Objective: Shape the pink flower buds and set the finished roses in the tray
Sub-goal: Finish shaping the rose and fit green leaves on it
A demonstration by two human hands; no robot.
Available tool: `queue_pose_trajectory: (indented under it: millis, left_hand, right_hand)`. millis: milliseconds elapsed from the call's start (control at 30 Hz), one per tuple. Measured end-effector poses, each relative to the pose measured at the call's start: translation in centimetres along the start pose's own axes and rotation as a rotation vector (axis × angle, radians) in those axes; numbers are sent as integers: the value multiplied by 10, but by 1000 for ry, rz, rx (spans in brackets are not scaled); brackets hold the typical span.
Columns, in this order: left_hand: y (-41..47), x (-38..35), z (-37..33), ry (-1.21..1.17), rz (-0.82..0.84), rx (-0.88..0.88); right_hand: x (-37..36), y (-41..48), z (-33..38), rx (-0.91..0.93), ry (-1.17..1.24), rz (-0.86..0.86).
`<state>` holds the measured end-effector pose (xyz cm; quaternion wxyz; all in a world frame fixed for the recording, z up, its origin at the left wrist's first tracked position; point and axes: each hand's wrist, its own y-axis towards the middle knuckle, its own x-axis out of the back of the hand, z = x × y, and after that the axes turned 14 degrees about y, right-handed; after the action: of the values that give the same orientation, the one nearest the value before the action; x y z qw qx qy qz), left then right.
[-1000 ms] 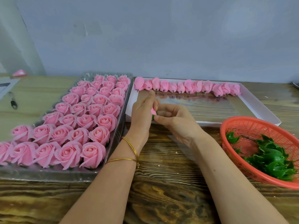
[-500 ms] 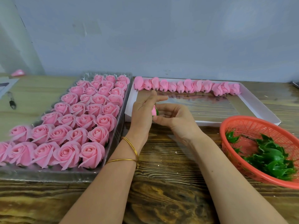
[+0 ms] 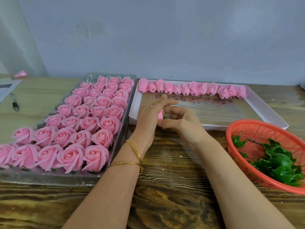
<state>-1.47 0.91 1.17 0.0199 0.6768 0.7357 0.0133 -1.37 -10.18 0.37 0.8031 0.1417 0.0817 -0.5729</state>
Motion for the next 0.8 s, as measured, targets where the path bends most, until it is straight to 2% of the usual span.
queue_pose_trajectory:
  millis: [100,200,333,400,633,800]
  left_hand:
    - [-2,3,-2,-15,-34,-36]
    - [-2,3,-2,42,-89,-60]
    - [-6,-1,-2,57,22,-66]
    - [-7,-3,-1,79,78,-88]
    - [-3,-3,4,100,113,-142]
    - [-1,-2,6,73,104,-71]
  right_hand:
    - [0,0,0,23,-1,-34]
    - [-1,1,0,76,16,-146]
    - [1,1,0,165,8,-246]
    - [0,1,0,187,8,-240]
    - [-1,0,0,212,17,-91]
    - [1,0,-2,176,-35,-155]
